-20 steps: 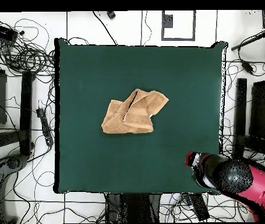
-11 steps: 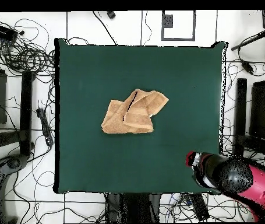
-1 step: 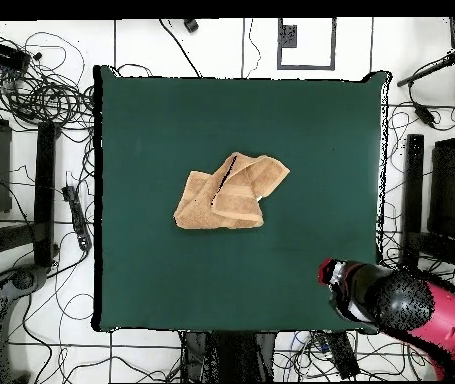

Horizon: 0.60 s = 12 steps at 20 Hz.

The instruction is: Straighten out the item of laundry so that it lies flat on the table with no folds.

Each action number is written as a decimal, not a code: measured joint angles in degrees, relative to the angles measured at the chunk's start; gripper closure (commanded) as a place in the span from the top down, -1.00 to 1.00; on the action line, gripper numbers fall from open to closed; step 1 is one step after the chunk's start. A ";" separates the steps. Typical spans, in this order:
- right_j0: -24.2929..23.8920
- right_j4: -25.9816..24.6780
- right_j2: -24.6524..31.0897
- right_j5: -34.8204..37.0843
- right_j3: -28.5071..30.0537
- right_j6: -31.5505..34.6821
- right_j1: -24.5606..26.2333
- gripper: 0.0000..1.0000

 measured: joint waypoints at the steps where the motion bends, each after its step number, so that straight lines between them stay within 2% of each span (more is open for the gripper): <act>1: -0.01 0.00 0.03 0.04 0.00 0.00 0.00 1.00; 12: -2.60 -0.01 1.22 5.19 -0.31 0.00 -1.56 1.00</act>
